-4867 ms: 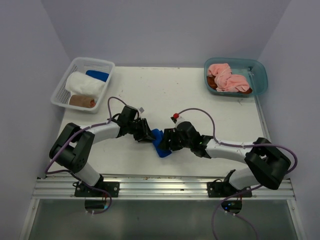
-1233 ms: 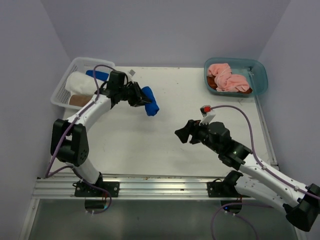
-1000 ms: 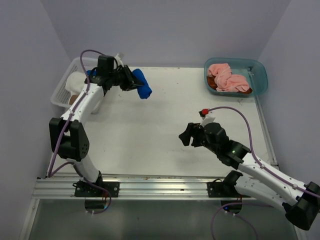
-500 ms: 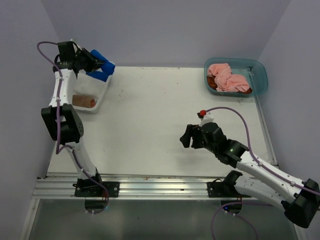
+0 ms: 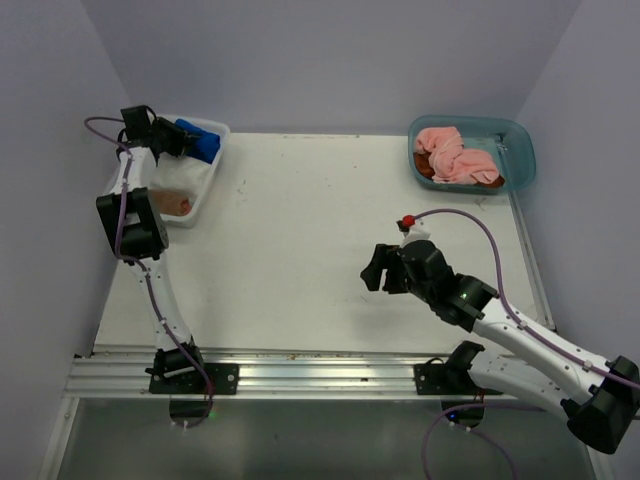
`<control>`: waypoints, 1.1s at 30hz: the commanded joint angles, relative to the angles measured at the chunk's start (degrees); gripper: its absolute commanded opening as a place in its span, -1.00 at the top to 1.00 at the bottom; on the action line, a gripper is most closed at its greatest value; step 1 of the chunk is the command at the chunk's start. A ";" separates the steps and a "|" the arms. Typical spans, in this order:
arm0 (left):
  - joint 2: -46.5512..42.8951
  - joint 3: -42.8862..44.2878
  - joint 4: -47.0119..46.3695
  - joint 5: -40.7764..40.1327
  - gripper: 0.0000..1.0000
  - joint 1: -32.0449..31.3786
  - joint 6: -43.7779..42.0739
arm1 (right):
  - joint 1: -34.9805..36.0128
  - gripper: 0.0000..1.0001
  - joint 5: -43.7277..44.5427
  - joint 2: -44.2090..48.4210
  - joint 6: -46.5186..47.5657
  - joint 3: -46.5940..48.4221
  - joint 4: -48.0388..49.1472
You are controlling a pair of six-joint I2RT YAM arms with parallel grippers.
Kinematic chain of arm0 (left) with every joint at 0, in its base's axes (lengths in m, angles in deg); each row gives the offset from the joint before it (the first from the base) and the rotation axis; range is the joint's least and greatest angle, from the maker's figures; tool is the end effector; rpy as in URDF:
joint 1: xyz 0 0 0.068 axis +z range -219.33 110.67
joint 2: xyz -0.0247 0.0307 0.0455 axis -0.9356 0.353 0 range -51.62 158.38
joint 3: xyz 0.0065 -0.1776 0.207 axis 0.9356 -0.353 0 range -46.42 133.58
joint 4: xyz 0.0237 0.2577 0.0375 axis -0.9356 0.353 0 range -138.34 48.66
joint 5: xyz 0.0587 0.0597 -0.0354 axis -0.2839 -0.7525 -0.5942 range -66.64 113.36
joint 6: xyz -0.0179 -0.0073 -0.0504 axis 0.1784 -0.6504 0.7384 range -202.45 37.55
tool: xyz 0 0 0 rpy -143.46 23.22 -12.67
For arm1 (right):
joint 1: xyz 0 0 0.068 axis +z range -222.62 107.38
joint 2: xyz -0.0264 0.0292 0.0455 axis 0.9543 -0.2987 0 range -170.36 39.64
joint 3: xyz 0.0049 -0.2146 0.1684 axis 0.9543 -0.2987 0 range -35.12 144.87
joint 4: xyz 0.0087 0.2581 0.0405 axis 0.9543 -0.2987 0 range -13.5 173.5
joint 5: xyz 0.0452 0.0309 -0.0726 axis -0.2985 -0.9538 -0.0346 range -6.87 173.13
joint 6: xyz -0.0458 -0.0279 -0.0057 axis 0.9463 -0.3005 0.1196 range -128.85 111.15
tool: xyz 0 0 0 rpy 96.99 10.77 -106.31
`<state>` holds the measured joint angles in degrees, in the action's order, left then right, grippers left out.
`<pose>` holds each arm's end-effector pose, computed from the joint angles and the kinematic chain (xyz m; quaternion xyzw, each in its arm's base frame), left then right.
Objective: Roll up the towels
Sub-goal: Place the rolled towel into the container
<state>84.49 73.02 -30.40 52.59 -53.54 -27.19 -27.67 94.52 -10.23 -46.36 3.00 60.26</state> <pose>0.5328 0.1327 0.2240 -0.4024 0.7654 -0.3621 0.3479 0.1402 0.1300 0.2617 -0.0115 0.8837 0.2367 0.4037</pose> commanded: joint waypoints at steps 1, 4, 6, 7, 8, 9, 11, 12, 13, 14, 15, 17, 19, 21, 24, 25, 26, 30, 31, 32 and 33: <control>1.78 4.22 -8.17 1.35 0.72 0.99 3.35 | -0.04 -0.40 1.96 0.38 -2.21 1.69 -0.66; 3.71 5.01 -9.05 1.27 0.70 1.17 4.32 | -0.04 -0.40 2.22 0.03 -2.56 1.86 -0.84; 4.60 5.72 -9.14 1.09 0.70 1.17 4.50 | -0.12 -0.40 2.40 -0.06 -2.74 1.86 -0.93; 5.03 5.72 -9.23 1.00 0.70 1.17 4.59 | -0.12 -0.40 2.57 -0.14 -2.82 1.86 -1.01; 5.13 5.72 -9.15 0.74 0.70 1.17 4.50 | -0.04 -0.40 2.66 -0.14 -2.91 1.86 -1.01; 5.21 5.54 -8.80 0.56 0.69 1.26 4.33 | -0.04 -0.40 2.75 -0.14 -2.91 1.77 -1.01; 5.39 5.37 -8.27 -0.14 0.65 1.26 3.89 | -0.04 -0.40 2.93 -0.14 -3.09 1.69 -1.01; 5.39 5.19 -8.18 -0.05 0.61 1.26 3.80 | -0.04 -0.40 2.84 -0.14 -3.09 1.77 -1.01; 5.39 5.10 -7.83 0.12 0.43 1.17 3.71 | -0.04 -0.40 2.93 -0.14 -3.09 1.69 -1.01; 5.39 5.10 -7.48 0.12 0.37 1.26 3.54 | -0.04 -0.40 3.01 -0.23 -3.09 1.77 -0.93; 5.39 5.10 -7.13 0.21 0.31 1.26 3.36 | -0.04 -0.40 3.02 -0.23 -3.09 1.77 -0.84; 5.04 5.10 -5.55 0.38 0.18 1.17 3.27 | -0.04 -0.40 2.93 -0.32 -3.09 1.95 -0.84; 4.17 5.02 -3.88 0.30 0.06 1.26 2.57 | -0.04 -0.40 3.02 -0.41 -3.18 2.04 -0.84; 3.46 4.84 -2.21 -0.14 0.03 1.17 2.04 | -0.04 -0.40 2.93 -0.32 -3.18 2.04 -0.57; 1.53 4.23 -0.98 -0.40 0.00 1.26 1.60 | -0.04 -0.40 2.93 -0.14 -3.26 2.04 -0.57; 0.39 3.96 -0.62 -0.49 0.00 1.17 1.43 | -0.04 -0.40 2.93 -0.06 -3.35 1.95 -0.57; -0.14 3.61 -0.27 -0.67 0.00 1.26 1.34 | -0.04 -0.40 2.84 0.03 -3.35 1.86 -0.57; -3.74 0.20 0.70 -0.76 0.00 1.26 0.46 | -0.04 -0.40 2.93 0.56 -3.18 2.04 -1.36; -5.32 -0.51 0.53 -0.76 0.00 1.43 0.11 | -0.12 -0.40 3.19 0.73 -3.09 2.12 -1.63; -5.94 -1.39 0.44 -0.58 0.00 1.35 0.02 | -0.12 -0.40 3.28 1.26 -3.00 2.12 -1.98; -6.73 -1.66 0.78 -0.58 0.00 1.35 -0.59 | -0.12 -0.40 3.80 1.52 -2.83 2.12 -2.15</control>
<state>84.36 72.36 -29.92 51.96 -52.90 -25.22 -27.67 95.81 -10.12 -48.90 3.00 59.71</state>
